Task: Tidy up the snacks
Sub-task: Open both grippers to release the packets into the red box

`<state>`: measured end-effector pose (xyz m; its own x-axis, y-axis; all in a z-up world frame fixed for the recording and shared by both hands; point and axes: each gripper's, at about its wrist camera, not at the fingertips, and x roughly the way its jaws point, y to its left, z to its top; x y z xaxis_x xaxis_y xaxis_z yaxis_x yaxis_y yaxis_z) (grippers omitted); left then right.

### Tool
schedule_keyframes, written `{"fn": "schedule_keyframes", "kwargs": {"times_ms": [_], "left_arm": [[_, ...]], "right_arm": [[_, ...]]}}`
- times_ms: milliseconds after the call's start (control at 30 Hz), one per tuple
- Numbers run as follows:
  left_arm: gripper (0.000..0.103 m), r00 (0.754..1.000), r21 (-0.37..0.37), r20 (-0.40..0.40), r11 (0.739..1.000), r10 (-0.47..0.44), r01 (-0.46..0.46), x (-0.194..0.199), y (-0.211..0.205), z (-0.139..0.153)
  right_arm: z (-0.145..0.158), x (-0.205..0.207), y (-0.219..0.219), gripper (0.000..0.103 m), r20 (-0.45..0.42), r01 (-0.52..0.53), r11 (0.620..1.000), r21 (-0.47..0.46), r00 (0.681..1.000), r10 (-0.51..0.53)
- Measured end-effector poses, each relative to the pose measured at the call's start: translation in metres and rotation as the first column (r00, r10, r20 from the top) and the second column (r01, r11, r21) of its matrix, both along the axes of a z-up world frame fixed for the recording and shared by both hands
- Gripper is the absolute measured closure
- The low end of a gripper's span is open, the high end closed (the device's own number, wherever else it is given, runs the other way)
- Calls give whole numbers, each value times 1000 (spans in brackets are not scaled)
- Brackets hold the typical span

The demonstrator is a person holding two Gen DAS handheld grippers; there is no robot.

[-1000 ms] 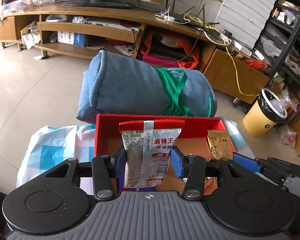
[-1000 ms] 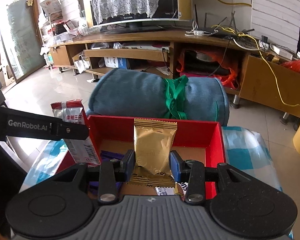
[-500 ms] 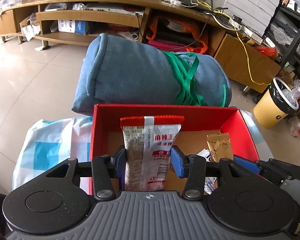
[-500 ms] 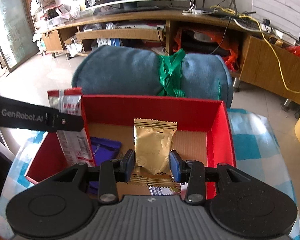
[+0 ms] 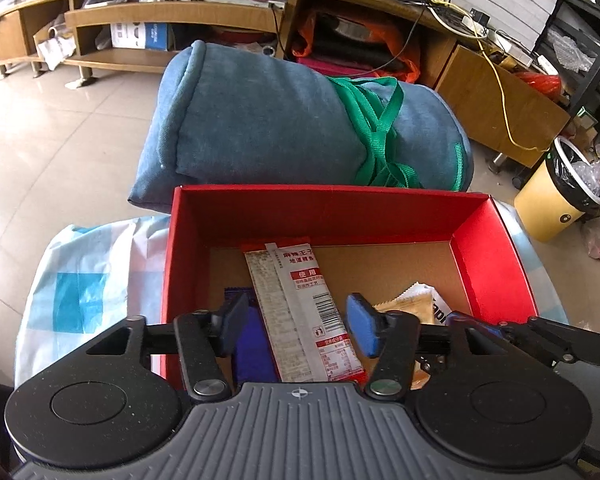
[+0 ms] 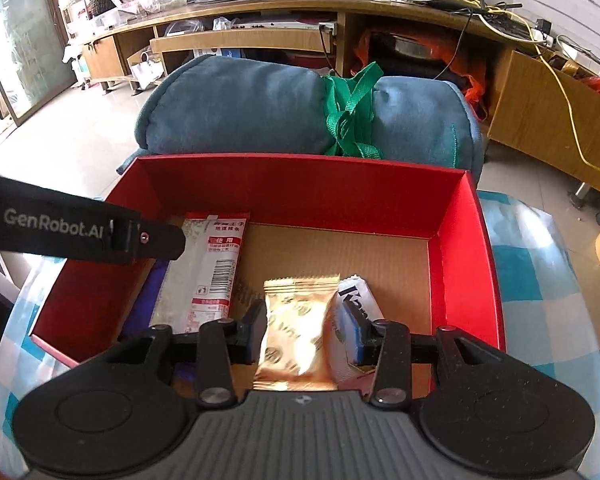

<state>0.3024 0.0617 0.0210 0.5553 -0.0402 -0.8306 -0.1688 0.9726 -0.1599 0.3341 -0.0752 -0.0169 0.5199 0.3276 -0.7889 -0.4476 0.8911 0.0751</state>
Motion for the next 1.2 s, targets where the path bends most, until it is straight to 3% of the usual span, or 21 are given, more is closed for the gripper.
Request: {"fn": "schedule_keyframes", "kwargs": {"times_ms": [167,600,1200], "left_arm": [[30,1000,17,10,1000,-6,5,-4,-3,4],[19,999,30,41,1000,6,-8,-25,0,18],[16,999,31,45,1000,-2,1,-63,-2,22]], "right_arm": [[6,-3,-1,50,15,0,1000,-1,1000,0],[28,-19,-8,48,47,16,1000,26,999,-18],[43,-56,-13,44,50,-2,999,43,999,0]]}}
